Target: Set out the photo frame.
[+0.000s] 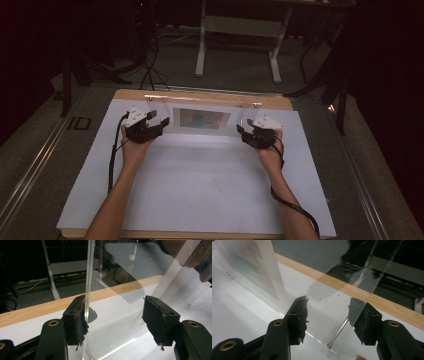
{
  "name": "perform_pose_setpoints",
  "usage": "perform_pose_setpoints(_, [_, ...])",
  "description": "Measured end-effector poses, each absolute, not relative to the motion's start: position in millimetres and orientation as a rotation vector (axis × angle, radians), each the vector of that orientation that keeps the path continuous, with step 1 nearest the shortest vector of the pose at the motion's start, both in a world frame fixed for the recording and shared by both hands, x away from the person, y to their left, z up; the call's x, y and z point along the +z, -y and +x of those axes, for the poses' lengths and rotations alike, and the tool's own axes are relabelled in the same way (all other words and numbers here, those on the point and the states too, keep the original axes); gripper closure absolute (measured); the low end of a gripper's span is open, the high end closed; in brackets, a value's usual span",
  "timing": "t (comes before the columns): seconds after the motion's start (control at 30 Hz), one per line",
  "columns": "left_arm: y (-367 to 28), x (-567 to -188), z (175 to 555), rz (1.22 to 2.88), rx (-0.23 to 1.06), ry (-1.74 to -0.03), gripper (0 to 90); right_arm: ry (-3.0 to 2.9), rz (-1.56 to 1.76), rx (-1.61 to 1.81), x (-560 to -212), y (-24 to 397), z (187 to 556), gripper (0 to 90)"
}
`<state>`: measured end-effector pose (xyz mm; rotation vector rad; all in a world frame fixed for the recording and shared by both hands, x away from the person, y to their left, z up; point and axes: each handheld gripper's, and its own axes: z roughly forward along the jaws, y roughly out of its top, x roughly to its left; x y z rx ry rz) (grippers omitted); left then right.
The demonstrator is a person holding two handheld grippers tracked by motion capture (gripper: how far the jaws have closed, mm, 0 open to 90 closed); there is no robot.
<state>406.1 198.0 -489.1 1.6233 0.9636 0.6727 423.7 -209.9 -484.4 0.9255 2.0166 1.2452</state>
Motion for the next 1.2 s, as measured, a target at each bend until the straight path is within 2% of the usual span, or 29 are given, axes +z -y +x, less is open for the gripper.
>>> perform_pose_setpoints(0.53, [-191.9, -479.6, 416.0, 1.655, 0.655, -1.026, 37.1, -2.024, 0.968, 1.233, -479.5, 208.5, 433.0, 47.5])
perform_pose_setpoints(0.87, [-180.9, -463.2, 391.7, 1.648, 0.627, -1.036, 37.6, -2.039, 1.021, 1.227, -468.1, 218.8, 408.8, 45.1])
perform_pose_setpoints(1.2, [-177.0, -472.6, 363.3, 1.626, 0.553, -1.113, 39.1, -2.078, 1.071, 1.255, -468.3, 226.1, 380.3, 43.4])
